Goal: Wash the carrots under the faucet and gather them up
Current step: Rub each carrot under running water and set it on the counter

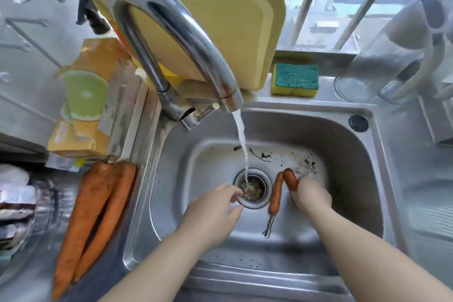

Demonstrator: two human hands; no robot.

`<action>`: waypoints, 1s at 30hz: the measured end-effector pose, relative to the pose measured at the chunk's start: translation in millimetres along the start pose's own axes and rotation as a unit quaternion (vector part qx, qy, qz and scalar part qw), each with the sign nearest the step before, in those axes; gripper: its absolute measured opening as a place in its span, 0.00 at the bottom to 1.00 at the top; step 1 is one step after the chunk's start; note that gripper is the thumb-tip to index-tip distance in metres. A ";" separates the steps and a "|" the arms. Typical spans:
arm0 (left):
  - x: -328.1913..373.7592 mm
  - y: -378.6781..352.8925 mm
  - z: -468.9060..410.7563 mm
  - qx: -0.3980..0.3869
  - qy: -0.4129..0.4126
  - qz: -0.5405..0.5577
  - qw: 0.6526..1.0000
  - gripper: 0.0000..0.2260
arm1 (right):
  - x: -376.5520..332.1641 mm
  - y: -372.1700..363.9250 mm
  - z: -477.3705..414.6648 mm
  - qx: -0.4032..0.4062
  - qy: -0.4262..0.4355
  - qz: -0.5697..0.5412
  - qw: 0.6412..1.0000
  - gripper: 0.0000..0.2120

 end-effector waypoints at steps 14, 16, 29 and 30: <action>25.5 -19.1 -7.8 0.048 0.172 0.705 0.686 0.08 | -59.4 75.9 140.9 -0.242 0.179 -0.534 0.790 0.08; 33.6 -12.0 -9.8 0.070 0.155 0.738 0.653 0.09 | -66.6 88.9 151.0 -0.217 0.209 -0.498 0.813 0.07; 70.2 20.2 -9.7 0.019 0.080 0.781 0.618 0.11 | -76.8 127.5 145.8 -0.236 0.177 -0.497 0.816 0.29; 69.8 21.2 -7.8 0.022 0.057 0.760 0.648 0.09 | -80.8 125.2 150.3 -0.287 0.175 -0.521 0.785 0.29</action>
Point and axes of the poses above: each hand's wrist, its own z-axis away from the middle knuckle, its own y-axis out of the back of the hand, x = y × z, the point moved 7 cm from there along -z, towards the middle knuckle, and after that the axes turned 14 degrees about z, right-handed, at the moved point
